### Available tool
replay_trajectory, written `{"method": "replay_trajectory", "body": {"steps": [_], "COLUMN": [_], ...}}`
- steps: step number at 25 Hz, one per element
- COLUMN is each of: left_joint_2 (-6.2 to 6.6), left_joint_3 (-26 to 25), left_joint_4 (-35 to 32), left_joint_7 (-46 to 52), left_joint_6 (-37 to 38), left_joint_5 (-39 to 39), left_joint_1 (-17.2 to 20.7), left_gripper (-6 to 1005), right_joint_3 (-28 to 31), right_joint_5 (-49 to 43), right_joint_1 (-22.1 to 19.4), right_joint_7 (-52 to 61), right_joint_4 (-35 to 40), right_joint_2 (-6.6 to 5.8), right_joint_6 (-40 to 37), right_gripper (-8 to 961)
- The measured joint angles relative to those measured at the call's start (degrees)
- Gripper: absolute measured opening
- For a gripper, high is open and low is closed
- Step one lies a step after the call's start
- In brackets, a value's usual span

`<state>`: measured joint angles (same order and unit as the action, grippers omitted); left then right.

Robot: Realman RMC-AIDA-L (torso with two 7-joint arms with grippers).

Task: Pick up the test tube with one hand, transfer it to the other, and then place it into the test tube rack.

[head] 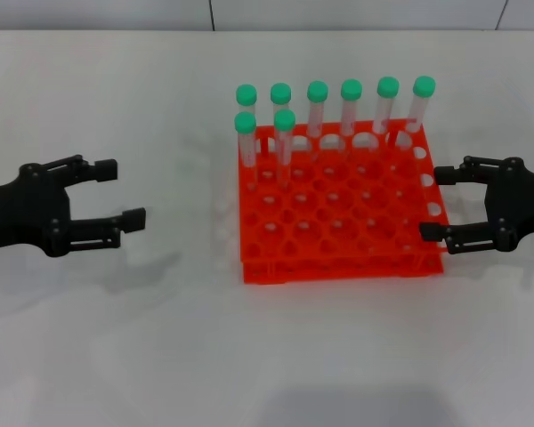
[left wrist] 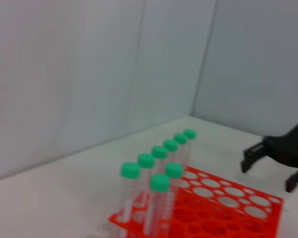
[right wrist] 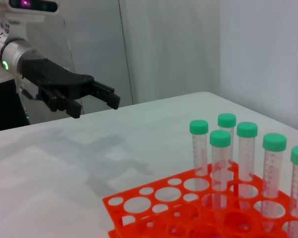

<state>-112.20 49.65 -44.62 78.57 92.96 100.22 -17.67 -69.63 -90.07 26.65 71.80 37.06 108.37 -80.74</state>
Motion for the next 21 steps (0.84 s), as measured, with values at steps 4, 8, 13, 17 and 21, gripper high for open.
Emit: {"method": "replay_trajectory", "body": {"steps": [4,8,13,17,21], "left_joint_2": [0.63,0.86,1.07,1.18,1.2], "left_joint_3": [0.0,0.0,0.0,0.0,0.0], "left_joint_4": [0.4,0.4,0.4,0.4,0.2], "left_joint_7": [1.6,2.5,2.7,3.1,3.3], "left_joint_6": [2.1,3.0,3.4,3.2,3.0], "left_joint_5": [3.6,6.2,7.0,7.2,7.3], "left_joint_1": [-2.7,-4.5,-5.5,-5.6,-5.6], "left_gripper": [875,875,875,875,875], "right_joint_3": [0.3,0.3,0.4,0.4,0.4], "right_joint_5": [-0.1,-0.1,-0.2,-0.2,-0.2], "right_joint_1": [-0.2,-0.3,-0.3,-0.3,-0.3], "right_joint_7": [-0.7,-0.8,-0.8,-0.8,-0.9], "right_joint_4": [-0.1,-0.4,-0.5,-0.5,-0.6], "right_joint_2": [0.12,0.38,0.43,0.53,0.53], "right_joint_6": [-0.1,-0.2,-0.6,-0.8,-0.7], "right_gripper": [872,872,872,872,872]}}
